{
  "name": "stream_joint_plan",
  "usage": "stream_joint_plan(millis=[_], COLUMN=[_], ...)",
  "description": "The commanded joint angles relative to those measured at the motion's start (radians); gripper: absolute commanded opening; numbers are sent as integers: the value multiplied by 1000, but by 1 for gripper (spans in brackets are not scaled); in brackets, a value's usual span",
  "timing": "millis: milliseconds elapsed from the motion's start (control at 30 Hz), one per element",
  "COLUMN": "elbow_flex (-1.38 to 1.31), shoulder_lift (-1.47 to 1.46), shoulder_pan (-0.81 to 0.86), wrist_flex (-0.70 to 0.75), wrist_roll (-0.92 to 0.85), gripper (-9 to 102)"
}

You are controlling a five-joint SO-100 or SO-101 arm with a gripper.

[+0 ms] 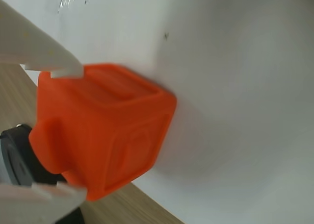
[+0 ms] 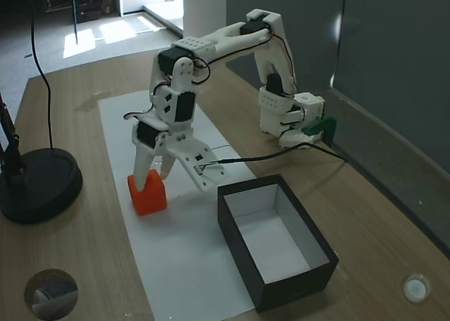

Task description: Grab a orange square and put it in the box.

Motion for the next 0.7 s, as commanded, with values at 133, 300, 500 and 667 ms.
stream_joint_plan(millis=[133,300,500,667], elbow_flex=[-43,-43,-43,-43], shoulder_lift=[17,18,18,18], shoulder_pan=[6,5,6,5], wrist_flex=[2,2,2,5], wrist_roll=[3,-2,21,32], gripper=[5,6,26,31])
